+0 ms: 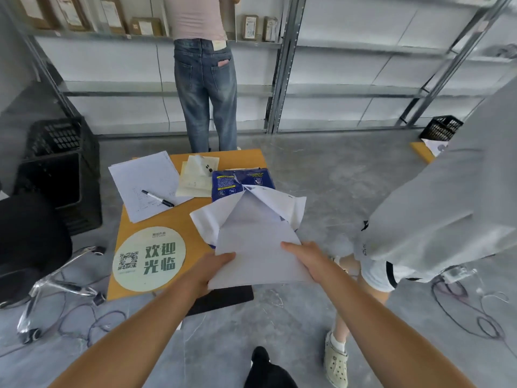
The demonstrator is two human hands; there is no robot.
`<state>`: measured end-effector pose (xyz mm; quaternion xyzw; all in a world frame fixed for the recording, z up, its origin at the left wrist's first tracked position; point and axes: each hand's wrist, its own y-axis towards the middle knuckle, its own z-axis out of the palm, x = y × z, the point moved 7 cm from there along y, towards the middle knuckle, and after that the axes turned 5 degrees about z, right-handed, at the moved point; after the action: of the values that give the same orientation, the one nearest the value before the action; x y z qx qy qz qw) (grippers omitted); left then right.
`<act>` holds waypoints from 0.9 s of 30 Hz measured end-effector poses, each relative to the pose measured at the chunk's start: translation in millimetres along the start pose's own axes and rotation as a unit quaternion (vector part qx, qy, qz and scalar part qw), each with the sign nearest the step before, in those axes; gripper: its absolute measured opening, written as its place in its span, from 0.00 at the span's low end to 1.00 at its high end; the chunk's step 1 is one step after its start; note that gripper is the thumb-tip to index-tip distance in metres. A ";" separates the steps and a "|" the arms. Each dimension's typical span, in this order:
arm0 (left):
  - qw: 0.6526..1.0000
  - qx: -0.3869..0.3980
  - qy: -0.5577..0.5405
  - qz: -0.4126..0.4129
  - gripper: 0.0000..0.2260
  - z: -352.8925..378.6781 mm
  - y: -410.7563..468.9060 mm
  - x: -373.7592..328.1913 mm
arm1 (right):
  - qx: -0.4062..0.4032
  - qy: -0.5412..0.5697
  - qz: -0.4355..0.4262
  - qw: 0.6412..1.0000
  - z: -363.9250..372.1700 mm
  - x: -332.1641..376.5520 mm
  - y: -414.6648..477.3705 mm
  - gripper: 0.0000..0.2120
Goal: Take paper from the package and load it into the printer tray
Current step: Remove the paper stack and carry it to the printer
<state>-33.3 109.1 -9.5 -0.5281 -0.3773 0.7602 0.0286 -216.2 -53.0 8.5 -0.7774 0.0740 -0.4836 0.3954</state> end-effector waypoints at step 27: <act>0.928 0.261 0.123 0.236 0.03 128.4 -196.9 -68.7 | -0.222 0.243 -0.196 0.924 -97.5 -67.4 -329.7 0.14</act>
<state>-178.8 149.5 183.3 -0.6653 -0.0230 0.7456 0.0314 -418.6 150.5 209.5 -0.7029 0.1198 -0.6965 0.0798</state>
